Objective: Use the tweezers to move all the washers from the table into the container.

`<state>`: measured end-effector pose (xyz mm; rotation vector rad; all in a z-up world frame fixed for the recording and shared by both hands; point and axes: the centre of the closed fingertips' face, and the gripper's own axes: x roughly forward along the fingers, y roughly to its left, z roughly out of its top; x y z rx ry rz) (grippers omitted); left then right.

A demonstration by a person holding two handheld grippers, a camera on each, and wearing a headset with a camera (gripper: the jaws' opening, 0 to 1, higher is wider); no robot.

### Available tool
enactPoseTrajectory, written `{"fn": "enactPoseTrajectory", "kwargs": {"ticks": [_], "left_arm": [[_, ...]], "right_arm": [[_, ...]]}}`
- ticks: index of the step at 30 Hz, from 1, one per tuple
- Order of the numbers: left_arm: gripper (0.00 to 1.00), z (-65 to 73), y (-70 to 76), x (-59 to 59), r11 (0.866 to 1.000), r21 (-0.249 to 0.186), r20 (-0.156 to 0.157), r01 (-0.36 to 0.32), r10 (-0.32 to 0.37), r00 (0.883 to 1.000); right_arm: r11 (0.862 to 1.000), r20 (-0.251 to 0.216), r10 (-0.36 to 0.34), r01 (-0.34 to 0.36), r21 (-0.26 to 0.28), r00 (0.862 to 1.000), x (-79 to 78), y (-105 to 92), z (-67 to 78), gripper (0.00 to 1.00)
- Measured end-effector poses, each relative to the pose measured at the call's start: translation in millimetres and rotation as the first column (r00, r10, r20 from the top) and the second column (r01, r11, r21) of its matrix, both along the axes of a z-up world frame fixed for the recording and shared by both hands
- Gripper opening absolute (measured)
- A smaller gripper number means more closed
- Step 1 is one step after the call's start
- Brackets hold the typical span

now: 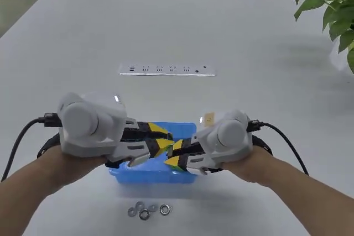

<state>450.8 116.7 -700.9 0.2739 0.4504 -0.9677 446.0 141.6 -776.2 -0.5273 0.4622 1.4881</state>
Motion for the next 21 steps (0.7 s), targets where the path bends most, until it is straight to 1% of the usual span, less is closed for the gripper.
{"fn": "enactPoseTrajectory", "kwargs": {"ticks": [3,8,21], "left_arm": [[0.1,-0.7,-0.9,-0.7,1.0,0.006,0.001,0.012,-0.012,1.0],[0.1,-1.2,-1.5,-1.0,0.999,0.017,0.014,0.027,-0.027,1.0],[0.07,-1.3,-4.5,-1.4,0.999,0.034,0.027,0.036,-0.037,0.999]], "right_arm": [[1.0,0.001,-0.002,0.002,0.001,1.0,0.1,0.0,0.1,0.1],[1.0,0.004,0.002,-0.002,-0.001,1.0,-0.2,-0.3,0.0,0.1],[1.0,0.019,0.003,-0.003,-0.014,1.0,-0.2,-2.7,0.2,0.12]]}}
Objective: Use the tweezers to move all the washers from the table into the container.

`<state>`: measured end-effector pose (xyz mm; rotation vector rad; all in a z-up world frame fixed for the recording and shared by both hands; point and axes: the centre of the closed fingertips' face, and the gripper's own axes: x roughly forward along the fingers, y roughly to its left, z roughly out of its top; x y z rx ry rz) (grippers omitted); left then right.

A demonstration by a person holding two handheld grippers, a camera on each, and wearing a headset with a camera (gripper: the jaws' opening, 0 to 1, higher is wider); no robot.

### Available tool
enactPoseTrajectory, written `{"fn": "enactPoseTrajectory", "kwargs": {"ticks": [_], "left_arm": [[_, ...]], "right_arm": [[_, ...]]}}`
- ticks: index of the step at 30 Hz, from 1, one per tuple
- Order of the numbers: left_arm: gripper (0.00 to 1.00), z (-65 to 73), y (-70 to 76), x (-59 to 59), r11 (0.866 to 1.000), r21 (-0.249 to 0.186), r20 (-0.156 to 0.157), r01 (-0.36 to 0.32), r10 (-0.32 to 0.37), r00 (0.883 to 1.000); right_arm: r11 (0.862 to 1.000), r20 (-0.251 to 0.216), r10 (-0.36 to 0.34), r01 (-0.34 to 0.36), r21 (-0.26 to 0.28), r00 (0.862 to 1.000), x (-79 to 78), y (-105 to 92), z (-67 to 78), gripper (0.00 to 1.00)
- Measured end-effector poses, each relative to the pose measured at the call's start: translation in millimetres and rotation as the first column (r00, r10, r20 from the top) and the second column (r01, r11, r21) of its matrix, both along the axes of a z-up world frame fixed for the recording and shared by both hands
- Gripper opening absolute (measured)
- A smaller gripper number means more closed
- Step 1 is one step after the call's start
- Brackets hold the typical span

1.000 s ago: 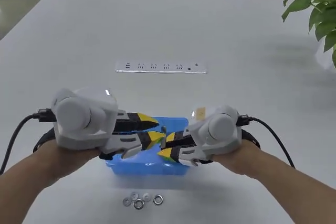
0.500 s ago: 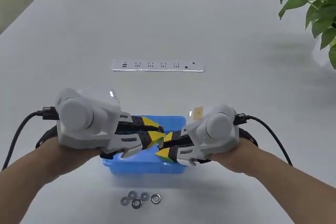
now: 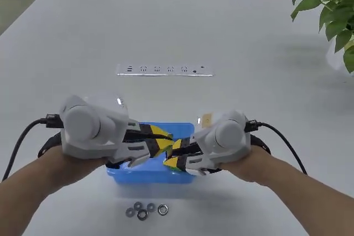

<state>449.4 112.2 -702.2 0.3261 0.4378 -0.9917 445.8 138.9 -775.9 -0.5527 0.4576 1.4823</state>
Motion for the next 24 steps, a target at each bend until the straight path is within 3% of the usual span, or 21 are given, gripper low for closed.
{"fn": "enactPoseTrajectory", "kwargs": {"ticks": [10,24], "left_arm": [[0.06,0.5,0.6,-1.4,1.0,0.019,0.016,0.018,-0.018,1.0],[0.06,11.0,0.0,-2.5,1.0,0.01,0.029,0.019,-0.02,0.999]], "right_arm": [[1.0,0.008,-0.009,0.009,0.003,1.0,-0.1,-3.2,7.2,0.13],[0.999,0.018,-0.042,0.042,0.002,0.999,-4.7,-13.1,23.2,0.23]]}}
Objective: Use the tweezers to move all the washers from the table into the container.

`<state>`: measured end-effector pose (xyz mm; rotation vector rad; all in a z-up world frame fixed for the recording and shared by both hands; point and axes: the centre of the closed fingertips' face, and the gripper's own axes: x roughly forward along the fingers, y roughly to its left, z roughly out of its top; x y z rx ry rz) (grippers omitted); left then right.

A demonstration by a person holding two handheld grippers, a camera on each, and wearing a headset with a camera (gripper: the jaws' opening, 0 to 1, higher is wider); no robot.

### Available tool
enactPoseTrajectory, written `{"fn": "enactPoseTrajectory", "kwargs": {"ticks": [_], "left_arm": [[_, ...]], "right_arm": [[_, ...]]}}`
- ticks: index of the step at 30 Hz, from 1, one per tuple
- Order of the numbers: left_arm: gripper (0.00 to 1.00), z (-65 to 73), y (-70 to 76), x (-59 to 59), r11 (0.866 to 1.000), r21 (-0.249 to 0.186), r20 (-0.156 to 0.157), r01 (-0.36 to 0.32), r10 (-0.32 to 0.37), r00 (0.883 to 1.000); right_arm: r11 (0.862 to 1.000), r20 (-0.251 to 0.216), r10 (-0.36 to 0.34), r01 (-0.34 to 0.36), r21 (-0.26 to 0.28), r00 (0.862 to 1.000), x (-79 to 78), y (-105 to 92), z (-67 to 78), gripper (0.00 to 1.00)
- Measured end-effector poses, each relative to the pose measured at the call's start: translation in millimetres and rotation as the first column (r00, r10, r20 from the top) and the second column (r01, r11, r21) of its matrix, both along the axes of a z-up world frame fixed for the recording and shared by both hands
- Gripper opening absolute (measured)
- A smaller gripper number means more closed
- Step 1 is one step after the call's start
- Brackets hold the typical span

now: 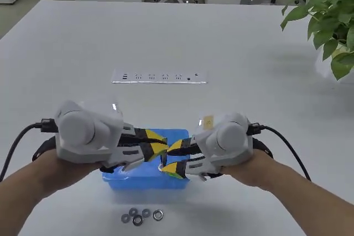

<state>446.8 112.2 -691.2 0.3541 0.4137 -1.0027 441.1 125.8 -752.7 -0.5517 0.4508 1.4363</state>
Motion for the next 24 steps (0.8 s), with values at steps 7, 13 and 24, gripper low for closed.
{"fn": "enactPoseTrajectory", "kwargs": {"ticks": [7,13,24], "left_arm": [[0.06,7.0,1.8,-3.3,1.0,-0.001,0.01,0.0,0.0,1.0],[0.06,14.7,3.6,-9.5,1.0,-0.005,0.018,0.003,-0.003,1.0],[0.06,24.3,9.3,-21.3,1.0,-0.005,0.022,0.007,-0.007,1.0]], "right_arm": [[1.0,0.009,-0.007,0.007,-0.006,1.0,-6.9,-7.7,8.8,0.25],[1.0,0.015,-0.013,0.013,-0.008,1.0,-14.1,-12.9,18.1,0.28],[0.999,0.02,-0.036,0.036,-0.013,0.999,-27.8,-19.1,30.8,0.34]]}}
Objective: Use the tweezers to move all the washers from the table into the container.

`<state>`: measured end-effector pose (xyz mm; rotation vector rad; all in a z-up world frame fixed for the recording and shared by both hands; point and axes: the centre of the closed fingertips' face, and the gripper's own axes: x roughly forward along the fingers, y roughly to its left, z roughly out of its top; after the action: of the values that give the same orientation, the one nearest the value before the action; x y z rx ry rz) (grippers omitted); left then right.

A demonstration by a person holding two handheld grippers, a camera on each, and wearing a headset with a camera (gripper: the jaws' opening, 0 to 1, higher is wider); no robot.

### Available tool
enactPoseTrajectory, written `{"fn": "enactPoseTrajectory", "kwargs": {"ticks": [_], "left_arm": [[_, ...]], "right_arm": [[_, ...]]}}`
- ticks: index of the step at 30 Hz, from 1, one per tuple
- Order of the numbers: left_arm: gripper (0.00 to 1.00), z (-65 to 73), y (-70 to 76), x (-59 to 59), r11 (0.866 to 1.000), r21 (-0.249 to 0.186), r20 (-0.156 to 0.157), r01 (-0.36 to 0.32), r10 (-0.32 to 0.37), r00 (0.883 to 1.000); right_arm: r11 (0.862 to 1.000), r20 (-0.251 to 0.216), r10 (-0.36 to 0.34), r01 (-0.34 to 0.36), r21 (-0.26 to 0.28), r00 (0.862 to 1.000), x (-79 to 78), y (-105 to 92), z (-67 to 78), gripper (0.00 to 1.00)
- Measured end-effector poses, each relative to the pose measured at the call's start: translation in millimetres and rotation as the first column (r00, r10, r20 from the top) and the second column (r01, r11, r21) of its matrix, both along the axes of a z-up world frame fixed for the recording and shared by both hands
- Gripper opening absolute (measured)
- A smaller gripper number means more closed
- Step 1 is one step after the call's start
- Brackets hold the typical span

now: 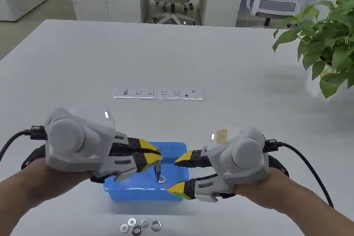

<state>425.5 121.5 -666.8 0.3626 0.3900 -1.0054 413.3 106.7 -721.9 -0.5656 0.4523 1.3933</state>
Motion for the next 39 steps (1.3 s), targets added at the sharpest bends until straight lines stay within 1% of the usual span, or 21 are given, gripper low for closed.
{"fn": "enactPoseTrajectory", "kwargs": {"ticks": [6,15,23,32,37,39], "left_arm": [[0.06,9.2,2.2,-4.9,1.0,-0.008,0.014,-0.008,0.008,1.0],[0.06,17.1,2.8,-17.1,1.0,-0.011,0.009,-0.003,0.003,1.0],[0.06,22.3,1.4,-30.1,1.0,-0.012,0.003,0.008,-0.008,1.0],[0.06,24.3,-4.5,-40.2,1.0,-0.012,0.006,0.028,-0.028,1.0],[0.06,21.1,-6.9,-46.1,0.999,-0.015,0.0,0.041,-0.041,0.999],[0.06,19.9,-7.8,-48.1,0.999,-0.018,-0.002,0.048,-0.048,0.999]], "right_arm": [[1.0,-0.006,-0.023,0.022,-0.005,1.0,-7.9,-7.5,5.4,0.37],[0.999,-0.015,-0.05,0.05,0.005,0.999,-19.5,-16.1,11.0,0.43],[0.997,-0.028,-0.071,0.071,0.022,0.997,-28.0,-21.0,12.7,0.51],[0.994,-0.04,-0.094,0.096,0.047,0.995,-34.3,-24.7,13.9,0.58],[0.993,-0.044,-0.103,0.105,0.055,0.994,-37.4,-26.7,13.6,0.63],[0.993,-0.038,-0.103,0.105,0.062,0.994,-38.3,-27.0,14.5,0.64]]}}
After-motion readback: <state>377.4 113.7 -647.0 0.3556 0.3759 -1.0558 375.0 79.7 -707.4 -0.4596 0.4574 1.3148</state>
